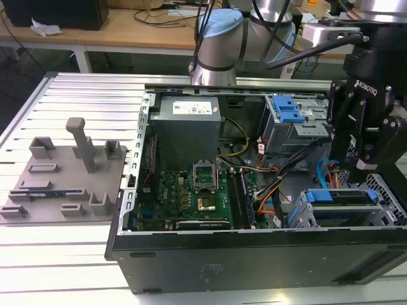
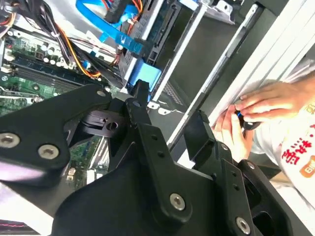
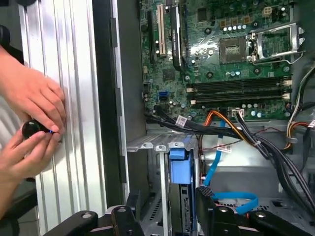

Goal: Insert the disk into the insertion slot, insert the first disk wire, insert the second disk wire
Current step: 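Insert the first disk wire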

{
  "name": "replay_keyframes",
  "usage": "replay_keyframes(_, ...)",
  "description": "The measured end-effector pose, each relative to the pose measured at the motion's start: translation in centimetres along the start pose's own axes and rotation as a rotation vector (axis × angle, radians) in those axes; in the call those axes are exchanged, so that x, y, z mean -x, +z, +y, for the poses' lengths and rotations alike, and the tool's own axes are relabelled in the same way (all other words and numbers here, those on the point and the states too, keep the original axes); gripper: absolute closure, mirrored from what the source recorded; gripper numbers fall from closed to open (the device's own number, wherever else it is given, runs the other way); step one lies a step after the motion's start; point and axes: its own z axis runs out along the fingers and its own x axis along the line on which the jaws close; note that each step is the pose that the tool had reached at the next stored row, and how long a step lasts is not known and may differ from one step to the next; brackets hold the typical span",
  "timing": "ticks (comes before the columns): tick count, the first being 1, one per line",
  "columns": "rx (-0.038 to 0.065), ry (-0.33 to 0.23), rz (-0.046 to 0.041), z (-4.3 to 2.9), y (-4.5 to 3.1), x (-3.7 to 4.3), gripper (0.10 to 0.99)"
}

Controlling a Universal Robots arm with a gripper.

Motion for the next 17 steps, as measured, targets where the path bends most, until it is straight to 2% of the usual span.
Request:
replay_keyframes(1, -0.002, -0.001, 0.0278, 0.04, -0.15, 0.69, 0.522)
replay_keyframes(2, -0.002, -0.001, 0.035, 0.06, -0.33, 1.31, 0.522)
replay_keyframes(3, -0.002, -0.002, 0.0385, 0.06, -0.6, 2.33, 0.522)
replay_keyframes(7, -0.002, -0.001, 0.041, -0.15, -1.05, 4.04, 0.522)
replay_keyframes(9, -0.002, -0.002, 0.0427, -0.96, -1.14, 4.74, 0.522)
replay_keyframes(13, -0.003, -0.002, 0.0493, -3.07, -1.01, 5.31, 0.522)
replay_keyframes(16, -0.003, -0.001, 0.061, -4.45, -0.81, 5.63, 0.522)
replay_keyframes(17, -0.003, 0.001, 0.0641, -4.57, -0.76, 5.69, 0.522)
